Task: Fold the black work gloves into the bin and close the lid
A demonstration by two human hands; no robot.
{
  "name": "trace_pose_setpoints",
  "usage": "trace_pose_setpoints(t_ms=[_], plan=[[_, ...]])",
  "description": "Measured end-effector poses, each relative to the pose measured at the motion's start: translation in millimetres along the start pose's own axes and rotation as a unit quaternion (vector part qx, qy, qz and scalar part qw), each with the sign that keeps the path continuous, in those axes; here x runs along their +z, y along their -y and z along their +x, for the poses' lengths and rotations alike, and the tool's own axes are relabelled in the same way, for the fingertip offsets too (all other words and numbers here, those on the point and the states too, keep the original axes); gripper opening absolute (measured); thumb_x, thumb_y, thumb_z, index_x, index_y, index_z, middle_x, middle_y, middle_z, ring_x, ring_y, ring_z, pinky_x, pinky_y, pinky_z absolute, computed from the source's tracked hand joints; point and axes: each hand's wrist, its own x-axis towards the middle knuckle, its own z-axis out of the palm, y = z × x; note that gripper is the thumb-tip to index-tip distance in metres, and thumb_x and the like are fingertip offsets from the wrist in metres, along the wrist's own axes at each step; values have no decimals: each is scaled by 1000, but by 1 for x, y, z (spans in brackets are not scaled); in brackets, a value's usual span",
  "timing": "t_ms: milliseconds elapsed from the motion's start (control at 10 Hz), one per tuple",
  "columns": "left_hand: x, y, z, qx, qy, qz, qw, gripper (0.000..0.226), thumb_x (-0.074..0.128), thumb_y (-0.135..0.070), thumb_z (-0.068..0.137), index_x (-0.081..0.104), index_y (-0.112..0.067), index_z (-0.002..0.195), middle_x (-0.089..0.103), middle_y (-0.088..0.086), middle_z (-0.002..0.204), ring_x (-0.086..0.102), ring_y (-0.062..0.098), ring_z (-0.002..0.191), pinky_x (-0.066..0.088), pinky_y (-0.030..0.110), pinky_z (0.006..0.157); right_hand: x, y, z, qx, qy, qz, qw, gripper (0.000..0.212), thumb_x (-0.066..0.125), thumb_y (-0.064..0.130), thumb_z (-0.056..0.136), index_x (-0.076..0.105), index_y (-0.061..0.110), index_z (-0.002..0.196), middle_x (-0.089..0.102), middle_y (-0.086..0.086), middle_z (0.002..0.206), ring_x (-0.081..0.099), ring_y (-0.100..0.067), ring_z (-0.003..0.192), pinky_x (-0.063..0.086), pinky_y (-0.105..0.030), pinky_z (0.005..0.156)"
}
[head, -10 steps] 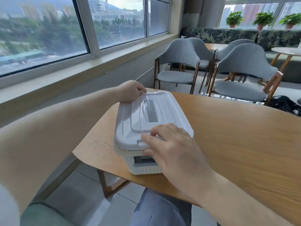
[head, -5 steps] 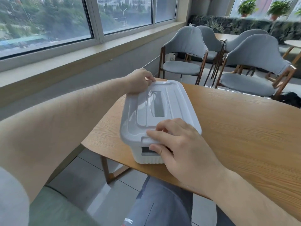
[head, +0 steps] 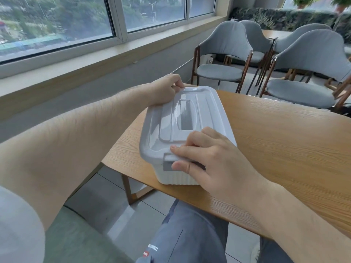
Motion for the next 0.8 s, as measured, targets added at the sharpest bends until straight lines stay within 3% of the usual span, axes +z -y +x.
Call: trace_pose_setpoints(t_ms=[200,300,400,600,700,800], plan=[[0,-1,-1,39,-21,-10,999,38,51,-11,102,60,-16,138,55,4,129,54,16,118,29,11,97,1,-1,6,14,-1,39,999,39,51,44,99,78,20,115,54,11,89,45,-13,86,48,-36,75],[0,-1,-2,55,-29,-1,998,33,51,-10,102,68,-17,129,51,-1,116,49,10,107,26,9,94,-1,0,8,23,5,58,998,37,52,43,100,78,20,112,51,13,87,45,-14,85,45,-33,74],[1,1,-2,69,-52,-9,996,30,55,-9,100,73,-19,122,49,-6,108,50,10,101,31,12,93,-1,2,10,42,15,68,997,29,57,37,100,79,19,106,51,12,86,44,-13,85,40,-25,77],[4,5,-2,102,-89,5,991,20,64,-11,94,80,-19,105,49,-15,86,53,13,88,46,31,93,-4,4,21,103,57,117,986,19,62,25,101,78,17,94,55,13,87,50,-5,87,36,-11,79],[4,3,-3,110,-98,22,989,21,64,-12,95,80,-20,106,48,-14,82,54,17,90,44,33,92,-6,5,24,125,77,128,981,16,64,25,100,76,17,94,57,13,86,53,-5,88,39,-13,78],[1,-5,-8,128,-100,62,985,25,58,-17,99,78,-23,112,57,-5,97,54,23,107,37,34,95,-15,6,26,142,79,159,974,17,63,29,101,76,19,95,61,9,89,56,-7,87,42,-16,77]])
